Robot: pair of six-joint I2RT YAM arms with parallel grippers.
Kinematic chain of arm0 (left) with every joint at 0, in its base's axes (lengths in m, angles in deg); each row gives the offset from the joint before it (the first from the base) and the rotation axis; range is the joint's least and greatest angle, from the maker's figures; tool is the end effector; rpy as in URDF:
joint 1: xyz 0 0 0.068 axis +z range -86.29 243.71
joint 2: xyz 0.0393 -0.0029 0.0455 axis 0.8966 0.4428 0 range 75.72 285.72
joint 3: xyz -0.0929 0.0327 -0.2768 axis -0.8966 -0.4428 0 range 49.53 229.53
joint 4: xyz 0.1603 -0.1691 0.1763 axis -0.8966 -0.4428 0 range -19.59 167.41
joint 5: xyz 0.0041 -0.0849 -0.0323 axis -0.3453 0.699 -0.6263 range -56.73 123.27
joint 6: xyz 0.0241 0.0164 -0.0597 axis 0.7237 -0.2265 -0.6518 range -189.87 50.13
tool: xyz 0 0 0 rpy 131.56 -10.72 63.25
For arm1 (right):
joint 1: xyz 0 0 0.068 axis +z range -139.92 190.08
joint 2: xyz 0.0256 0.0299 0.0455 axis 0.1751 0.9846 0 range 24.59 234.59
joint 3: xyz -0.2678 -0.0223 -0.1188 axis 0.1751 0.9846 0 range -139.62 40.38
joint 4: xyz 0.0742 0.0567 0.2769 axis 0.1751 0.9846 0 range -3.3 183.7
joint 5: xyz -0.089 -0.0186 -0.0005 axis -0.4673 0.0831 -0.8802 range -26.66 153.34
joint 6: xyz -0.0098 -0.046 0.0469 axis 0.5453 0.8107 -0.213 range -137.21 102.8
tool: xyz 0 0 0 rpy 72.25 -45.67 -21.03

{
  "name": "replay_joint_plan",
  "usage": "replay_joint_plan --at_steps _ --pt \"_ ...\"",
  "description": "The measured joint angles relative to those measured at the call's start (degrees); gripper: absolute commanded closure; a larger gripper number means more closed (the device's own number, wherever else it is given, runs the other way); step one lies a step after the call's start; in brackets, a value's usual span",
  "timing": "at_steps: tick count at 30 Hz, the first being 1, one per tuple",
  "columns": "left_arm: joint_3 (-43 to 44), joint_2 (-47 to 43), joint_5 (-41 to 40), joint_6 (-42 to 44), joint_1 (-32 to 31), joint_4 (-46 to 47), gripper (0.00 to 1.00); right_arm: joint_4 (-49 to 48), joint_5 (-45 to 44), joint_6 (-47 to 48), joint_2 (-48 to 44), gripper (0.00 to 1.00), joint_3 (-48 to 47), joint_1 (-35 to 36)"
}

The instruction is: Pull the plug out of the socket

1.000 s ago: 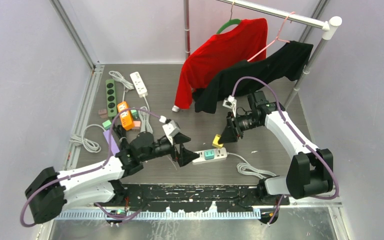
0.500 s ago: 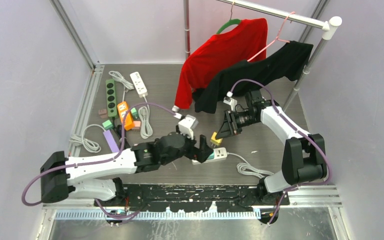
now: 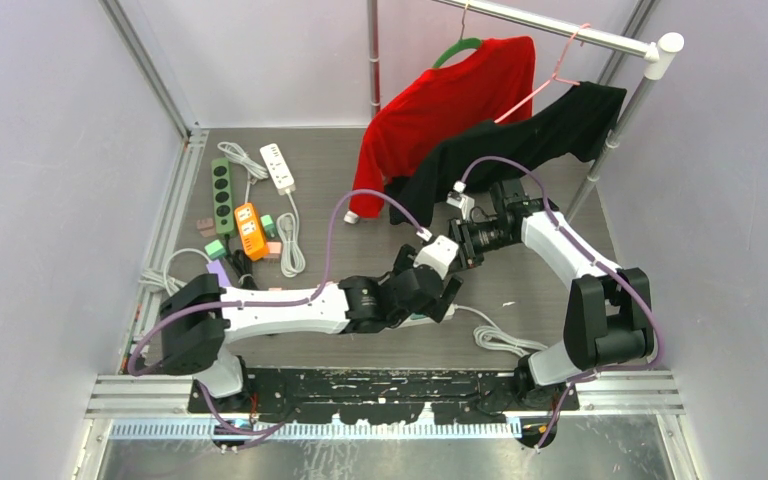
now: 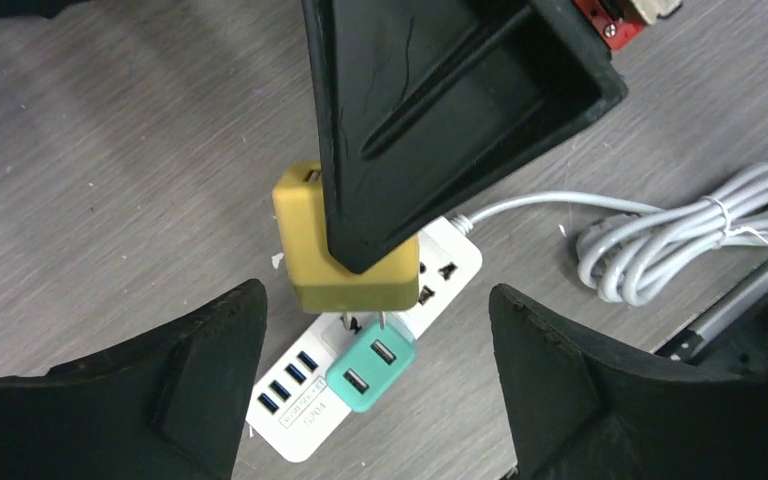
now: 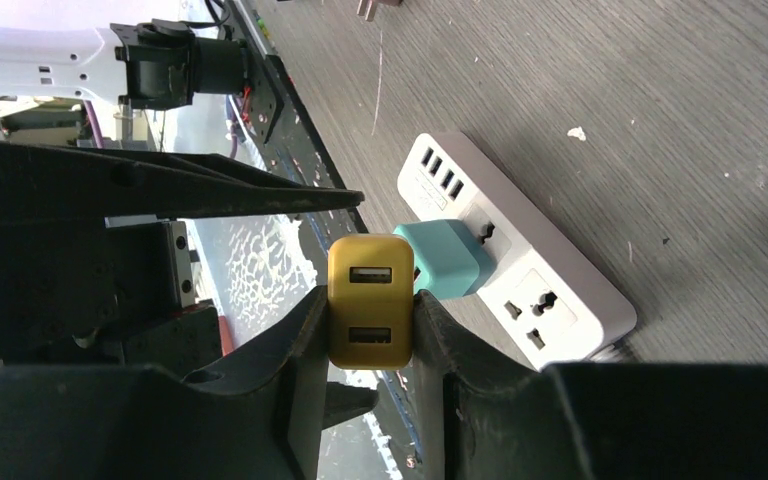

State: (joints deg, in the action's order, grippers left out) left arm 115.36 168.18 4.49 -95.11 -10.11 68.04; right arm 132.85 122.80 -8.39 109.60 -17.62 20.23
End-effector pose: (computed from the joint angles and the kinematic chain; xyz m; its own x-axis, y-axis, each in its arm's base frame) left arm 0.1371 -0.3814 0.2574 -0.4608 0.2470 -0.8525 0.5934 0.8000 -0.0889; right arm 0.2862 0.0973 0.2290 -0.8797 -0.2366 -0.4125 -0.4755 0.4250 0.7703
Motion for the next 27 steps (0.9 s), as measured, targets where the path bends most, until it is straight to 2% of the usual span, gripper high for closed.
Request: replay_joint_plan --at_steps 6,8,9,15,19,24,26,27 --pt "2.3 2.5 -2.7 0.2 0.5 -0.9 0.32 0.2 0.0 0.0 0.0 0.94 -0.2 0.0" --pt "2.5 2.9 -2.7 0.0 1.1 -0.8 0.49 0.2 0.0 0.0 0.0 0.94 -0.4 0.0" --pt "2.5 2.9 -2.7 -0.3 1.4 -0.8 0.51 0.3 0.0 0.0 0.0 0.94 -0.5 0.0" --pt "2.7 3.0 -0.6 -1.6 3.1 -0.6 0.51 -0.4 -0.1 0.3 0.0 0.91 -1.0 0.0" --pt "2.7 3.0 0.5 -1.7 3.6 -0.6 0.5 -0.4 -0.2 0.3 0.0 0.83 -1.0 0.0" --pt "2.7 3.0 2.0 -1.7 4.5 -0.6 0.42 -0.3 -0.3 1.5 0.0 0.74 -1.2 0.0" --pt "2.7 3.0 2.3 -1.6 4.8 -0.6 0.45 -0.1 -0.3 1.7 0.0 0.71 -1.3 0.0" --pt "2.7 3.0 2.5 -1.6 4.9 -0.6 0.53 -0.1 -0.3 1.8 0.0 0.68 -1.3 0.0"
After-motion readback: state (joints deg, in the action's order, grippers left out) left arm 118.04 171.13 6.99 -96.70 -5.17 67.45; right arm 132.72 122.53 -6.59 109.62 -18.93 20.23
